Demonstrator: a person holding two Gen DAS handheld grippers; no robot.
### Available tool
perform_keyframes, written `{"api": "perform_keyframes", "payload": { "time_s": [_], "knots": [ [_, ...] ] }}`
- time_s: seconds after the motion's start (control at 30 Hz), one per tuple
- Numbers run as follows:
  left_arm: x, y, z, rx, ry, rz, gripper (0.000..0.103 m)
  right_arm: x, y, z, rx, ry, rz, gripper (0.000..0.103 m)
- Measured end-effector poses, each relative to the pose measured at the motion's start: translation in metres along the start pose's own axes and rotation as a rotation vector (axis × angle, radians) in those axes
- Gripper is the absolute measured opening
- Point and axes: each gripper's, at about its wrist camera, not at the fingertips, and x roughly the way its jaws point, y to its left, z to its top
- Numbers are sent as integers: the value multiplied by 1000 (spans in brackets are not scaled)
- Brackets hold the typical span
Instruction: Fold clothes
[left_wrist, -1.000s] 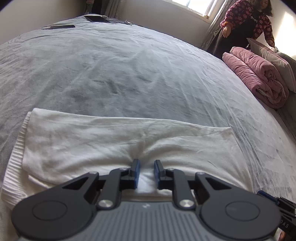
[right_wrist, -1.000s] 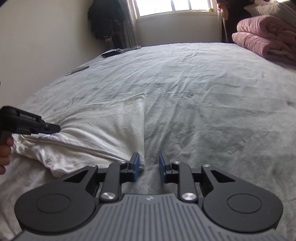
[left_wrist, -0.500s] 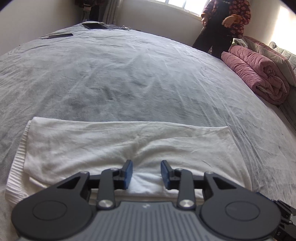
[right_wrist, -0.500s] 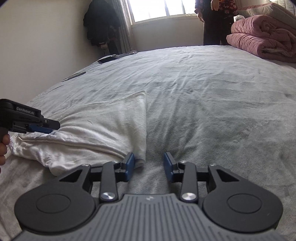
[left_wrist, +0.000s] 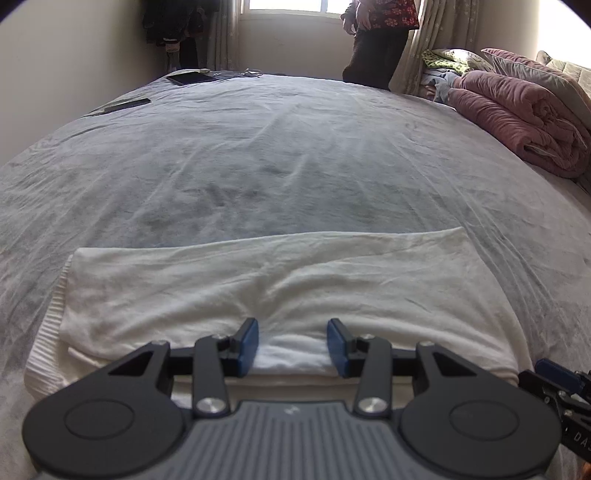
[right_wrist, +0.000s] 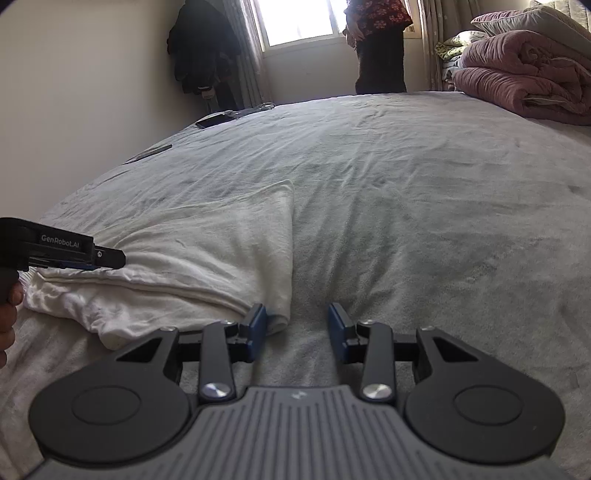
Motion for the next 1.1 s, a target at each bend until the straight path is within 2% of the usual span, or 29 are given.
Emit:
{"api": "perform_keyframes", "payload": {
  "time_s": [0.17,0.27,0.33,0.43,0.6,0.8,0.93,1.1],
  "knots": [
    [-14,-7,-8,61,-17,19,44,1,-3,0,15,3,13,41],
    [-14,0,-10,58,-8,64,45,0,-4,0,19,2,17,42],
    [-12,13,-11,11,13,75,47,0,-4,0,21,1,19,42],
    [-13,32,-11,-73,31,44,47,-1,-4,0,22,1,20,42],
    [-25,46,-12,-143,37,73,47,-1,-5,0,23,0,21,42],
    [-47,45,-11,-196,-10,22,52,-1,-2,1,10,1,13,42],
    [-36,41,-9,-196,19,10,52,-2,0,1,0,1,1,43],
    [-31,38,-3,-221,44,-49,52,-3,0,3,11,5,5,46]
  ]
}}
